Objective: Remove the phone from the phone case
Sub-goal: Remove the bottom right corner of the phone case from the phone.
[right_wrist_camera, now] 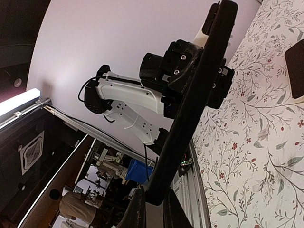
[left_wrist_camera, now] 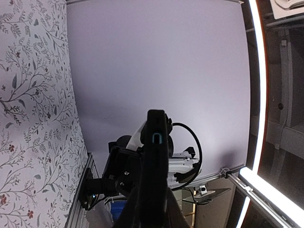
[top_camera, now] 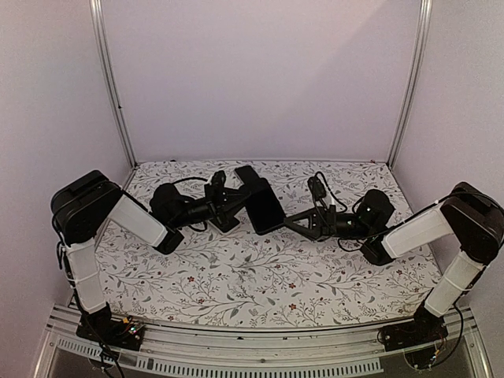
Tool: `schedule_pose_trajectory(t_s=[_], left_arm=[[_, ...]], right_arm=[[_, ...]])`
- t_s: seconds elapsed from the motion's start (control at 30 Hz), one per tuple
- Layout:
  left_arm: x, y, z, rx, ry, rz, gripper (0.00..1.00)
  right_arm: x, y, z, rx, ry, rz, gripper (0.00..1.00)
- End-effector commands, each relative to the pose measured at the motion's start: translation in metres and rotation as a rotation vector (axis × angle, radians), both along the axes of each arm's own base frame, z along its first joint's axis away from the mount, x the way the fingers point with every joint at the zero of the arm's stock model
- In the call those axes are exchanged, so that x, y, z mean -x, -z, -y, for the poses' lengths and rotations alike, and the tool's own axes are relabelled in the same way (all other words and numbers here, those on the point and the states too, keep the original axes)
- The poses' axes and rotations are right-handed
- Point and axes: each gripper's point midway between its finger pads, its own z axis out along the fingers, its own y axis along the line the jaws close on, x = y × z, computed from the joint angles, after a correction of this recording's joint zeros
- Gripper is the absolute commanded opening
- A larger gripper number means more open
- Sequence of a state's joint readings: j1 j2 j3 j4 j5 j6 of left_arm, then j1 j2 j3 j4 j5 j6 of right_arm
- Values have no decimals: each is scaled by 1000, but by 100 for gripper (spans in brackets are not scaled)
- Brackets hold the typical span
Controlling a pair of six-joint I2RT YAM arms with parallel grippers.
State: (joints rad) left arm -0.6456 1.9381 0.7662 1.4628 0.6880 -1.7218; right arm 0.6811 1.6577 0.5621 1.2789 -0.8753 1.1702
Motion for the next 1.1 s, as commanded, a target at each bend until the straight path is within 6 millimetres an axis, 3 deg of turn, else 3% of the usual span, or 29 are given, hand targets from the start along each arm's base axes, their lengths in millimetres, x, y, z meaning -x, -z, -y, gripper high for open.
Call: schedule_pose_trajectory(t_s=[0.0,0.4,0.77,1.07], left_arm=[[31,-46,7,159,86,115,0],[38,-56,12,193,115,104,0],[40,-64,13,194,122,136,0],[37,-57,12,108,96,206,0]], right_arm=[[8,-33,-1,-76,-9,174,4],[8,-52,0,-109,-3,227,12],[2,-46,-5,-69,-3,196,10],[-6,-34,-5,12,44,137,43]])
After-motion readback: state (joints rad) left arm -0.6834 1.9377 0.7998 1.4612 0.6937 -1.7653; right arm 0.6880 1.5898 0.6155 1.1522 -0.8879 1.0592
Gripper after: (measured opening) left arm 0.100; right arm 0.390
